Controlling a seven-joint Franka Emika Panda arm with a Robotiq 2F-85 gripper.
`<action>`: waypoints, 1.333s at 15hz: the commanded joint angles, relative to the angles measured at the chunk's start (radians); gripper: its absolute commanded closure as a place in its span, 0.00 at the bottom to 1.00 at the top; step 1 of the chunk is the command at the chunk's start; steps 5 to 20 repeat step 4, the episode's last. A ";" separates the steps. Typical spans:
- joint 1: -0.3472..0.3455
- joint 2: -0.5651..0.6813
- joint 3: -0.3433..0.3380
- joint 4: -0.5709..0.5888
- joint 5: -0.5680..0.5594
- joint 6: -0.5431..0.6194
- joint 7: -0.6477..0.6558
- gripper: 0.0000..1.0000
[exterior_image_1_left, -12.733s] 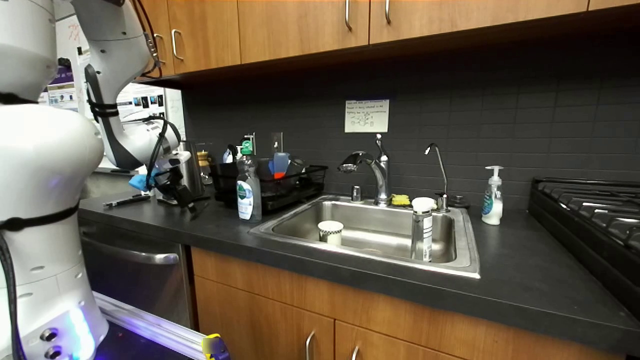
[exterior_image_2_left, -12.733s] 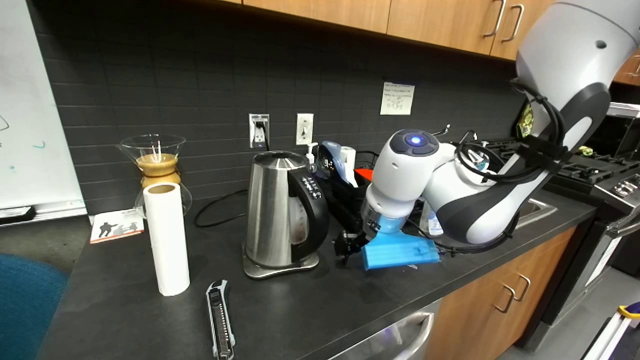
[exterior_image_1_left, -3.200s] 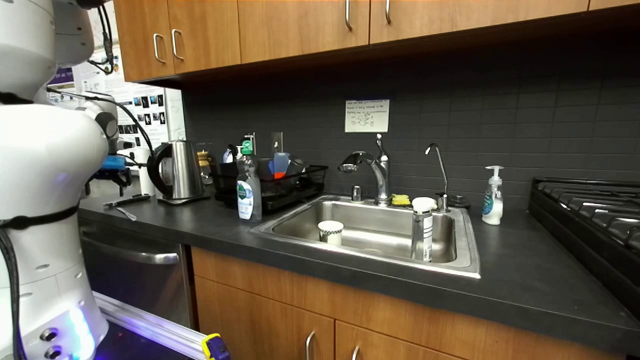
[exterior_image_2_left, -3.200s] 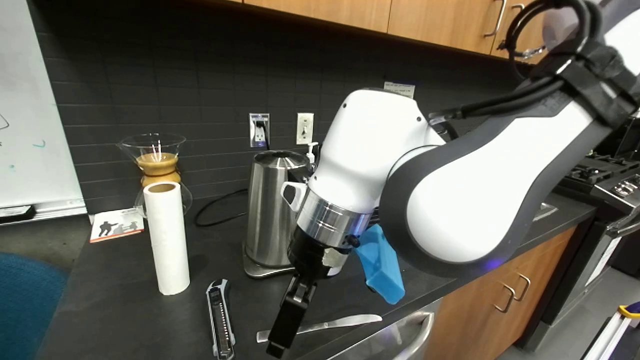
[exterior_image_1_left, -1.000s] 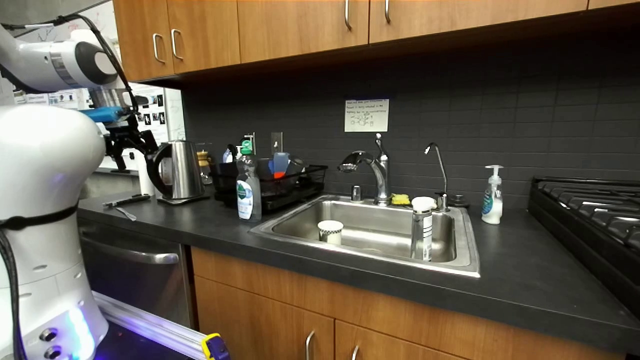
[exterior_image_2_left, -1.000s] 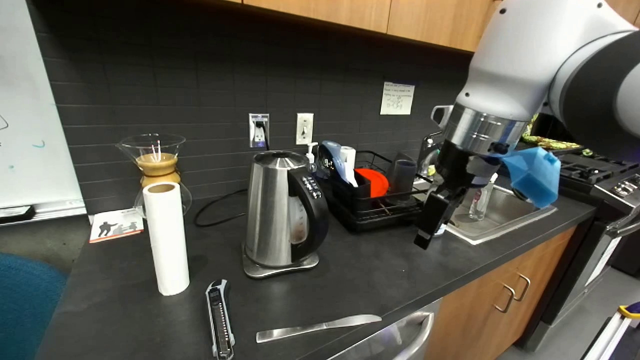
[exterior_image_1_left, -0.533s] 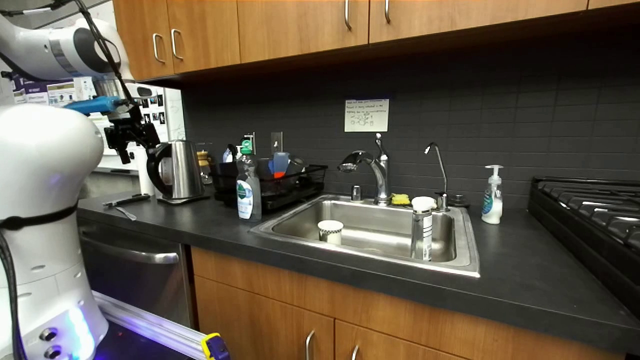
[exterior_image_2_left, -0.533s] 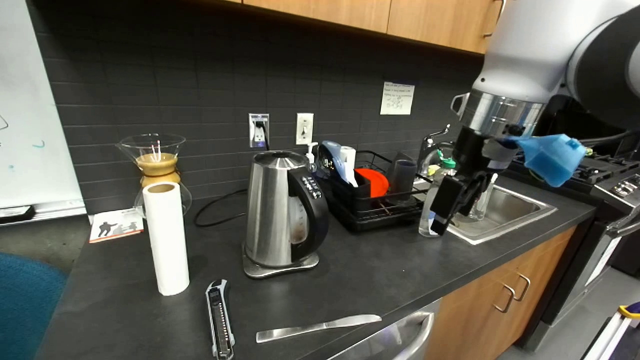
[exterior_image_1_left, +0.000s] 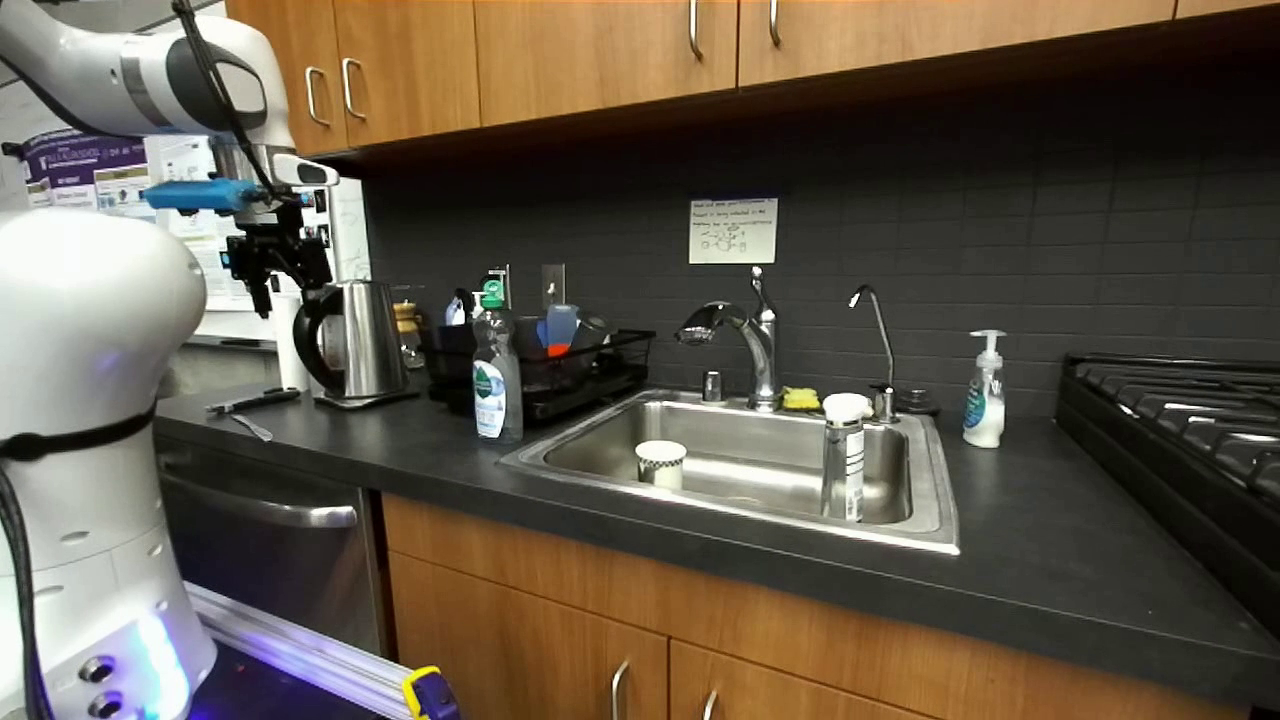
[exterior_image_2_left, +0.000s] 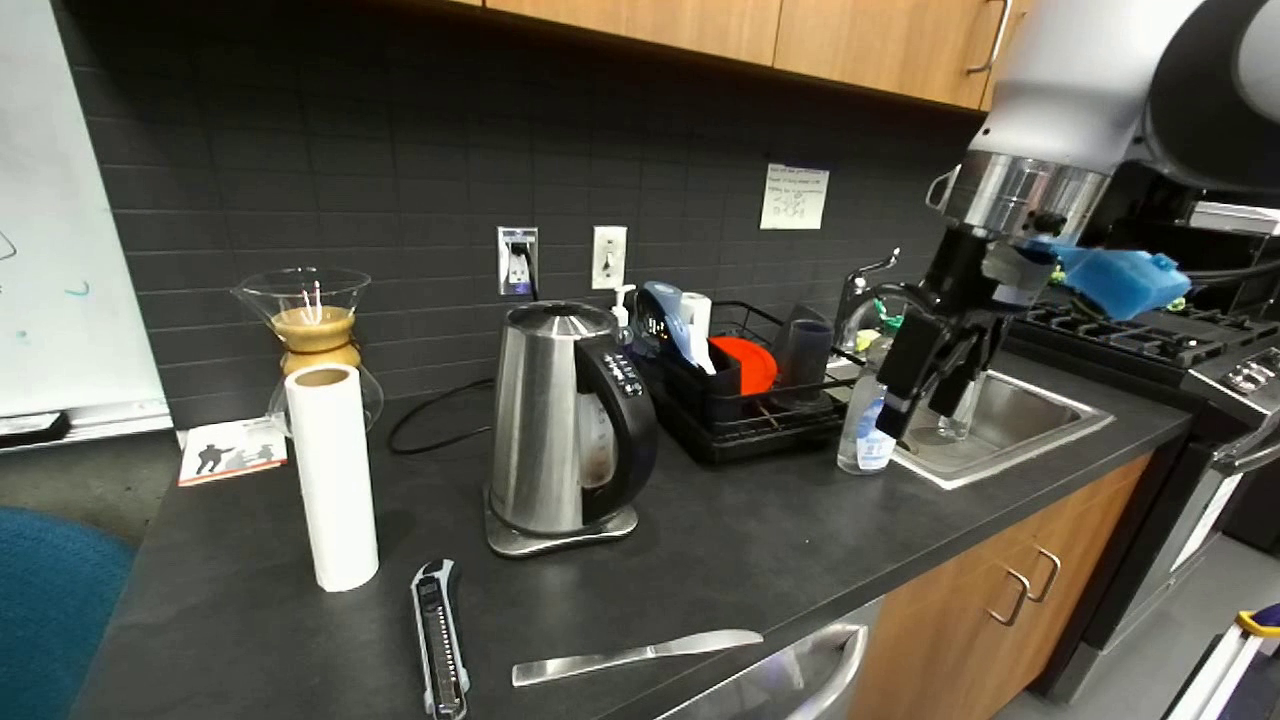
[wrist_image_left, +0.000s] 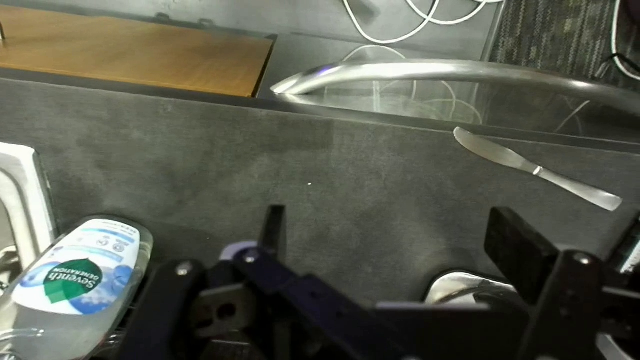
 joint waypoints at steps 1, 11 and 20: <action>-0.024 -0.039 -0.023 -0.004 0.013 -0.040 -0.047 0.00; -0.027 -0.018 -0.004 0.002 0.016 -0.022 -0.041 0.00; -0.027 -0.018 -0.004 0.002 0.016 -0.022 -0.041 0.00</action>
